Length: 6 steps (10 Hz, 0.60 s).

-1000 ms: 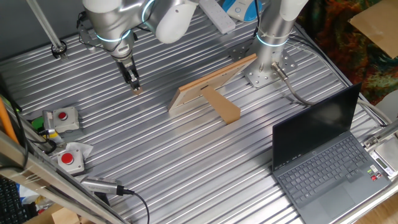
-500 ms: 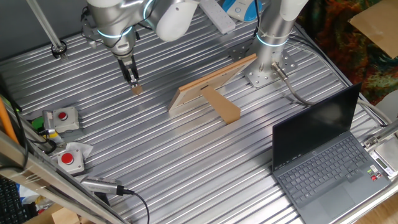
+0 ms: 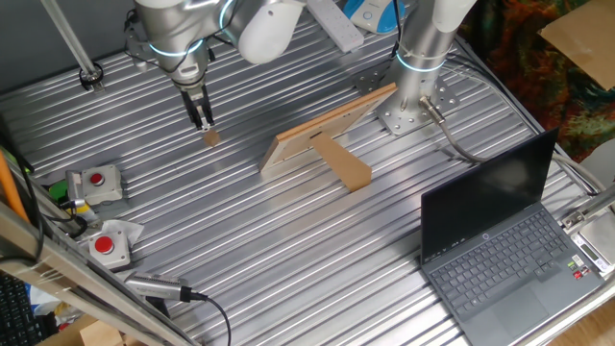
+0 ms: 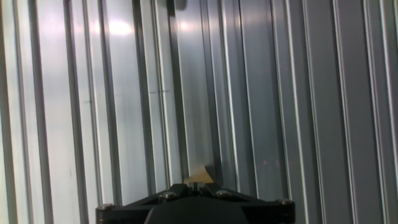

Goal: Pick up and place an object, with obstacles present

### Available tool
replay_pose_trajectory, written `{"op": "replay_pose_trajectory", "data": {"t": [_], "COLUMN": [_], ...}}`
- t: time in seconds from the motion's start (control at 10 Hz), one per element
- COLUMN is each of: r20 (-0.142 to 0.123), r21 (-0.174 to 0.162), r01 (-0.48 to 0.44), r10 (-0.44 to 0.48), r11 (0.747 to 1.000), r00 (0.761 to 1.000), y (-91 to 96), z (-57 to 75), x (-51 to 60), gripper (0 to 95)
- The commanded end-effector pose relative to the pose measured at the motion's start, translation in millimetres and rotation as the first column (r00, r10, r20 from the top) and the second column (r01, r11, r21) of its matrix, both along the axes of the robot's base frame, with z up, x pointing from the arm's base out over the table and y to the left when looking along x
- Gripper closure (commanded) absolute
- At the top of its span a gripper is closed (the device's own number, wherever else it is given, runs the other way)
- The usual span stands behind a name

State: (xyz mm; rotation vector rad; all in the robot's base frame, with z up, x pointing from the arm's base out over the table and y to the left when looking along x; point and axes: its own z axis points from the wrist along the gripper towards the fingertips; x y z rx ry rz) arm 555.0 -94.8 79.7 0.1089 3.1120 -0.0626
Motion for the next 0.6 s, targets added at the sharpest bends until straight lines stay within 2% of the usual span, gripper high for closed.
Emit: {"op": "replay_pose_trajectory", "data": {"t": [0.1,0.3,0.6], "r20": [0.008,0.017,0.027], "r21": [0.003,0.008,0.014], "r01": [0.002,-0.003,-0.004], "r10": [-0.002,0.003,0.003], "r11": [1.0,1.0,1.0], "r00": [1.0,1.0,1.0], "y": [-0.1,-0.1,-3.0], "z": [-0.3,-0.3,-7.4], "x": [0.9,0.9,0.6], "gripper": [95.0,95.0,95.0]}}
